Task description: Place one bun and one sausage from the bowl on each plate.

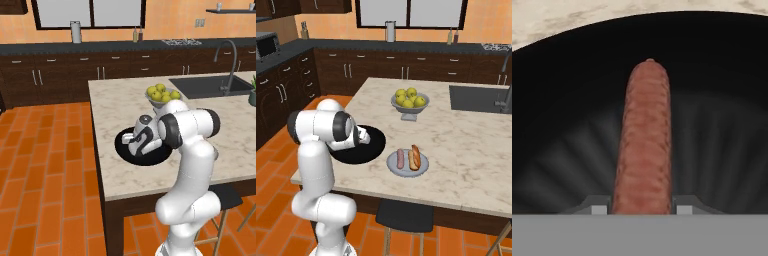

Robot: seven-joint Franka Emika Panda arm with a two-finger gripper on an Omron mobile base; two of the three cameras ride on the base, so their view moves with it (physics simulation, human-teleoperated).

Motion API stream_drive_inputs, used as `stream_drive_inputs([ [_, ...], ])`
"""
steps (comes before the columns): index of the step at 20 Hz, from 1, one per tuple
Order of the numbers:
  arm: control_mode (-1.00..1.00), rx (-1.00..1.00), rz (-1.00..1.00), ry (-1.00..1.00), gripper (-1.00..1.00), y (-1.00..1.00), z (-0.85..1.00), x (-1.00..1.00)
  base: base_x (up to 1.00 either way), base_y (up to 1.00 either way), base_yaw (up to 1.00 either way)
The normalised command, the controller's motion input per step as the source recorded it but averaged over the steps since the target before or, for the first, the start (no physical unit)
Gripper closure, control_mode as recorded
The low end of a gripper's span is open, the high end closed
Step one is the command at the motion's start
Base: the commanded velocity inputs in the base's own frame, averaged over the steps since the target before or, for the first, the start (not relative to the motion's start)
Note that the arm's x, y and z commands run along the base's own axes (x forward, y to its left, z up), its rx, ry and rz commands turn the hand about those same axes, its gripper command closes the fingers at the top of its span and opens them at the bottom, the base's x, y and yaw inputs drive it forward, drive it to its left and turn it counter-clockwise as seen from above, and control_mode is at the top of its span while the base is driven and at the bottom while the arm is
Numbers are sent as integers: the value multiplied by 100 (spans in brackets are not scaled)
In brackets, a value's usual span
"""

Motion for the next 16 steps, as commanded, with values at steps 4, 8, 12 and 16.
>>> stream_drive_inputs([
  [4,-100,0,0,-1,100,-15,40,-23,0,0,0],
  [8,-100,0,0,-1,100,-28,72,-84,0,0,0],
  [12,-100,0,0,-1,100,-11,80,-100,0,0,0],
  [16,-100,0,0,0,100,-35,95,-94,0,0,0],
])
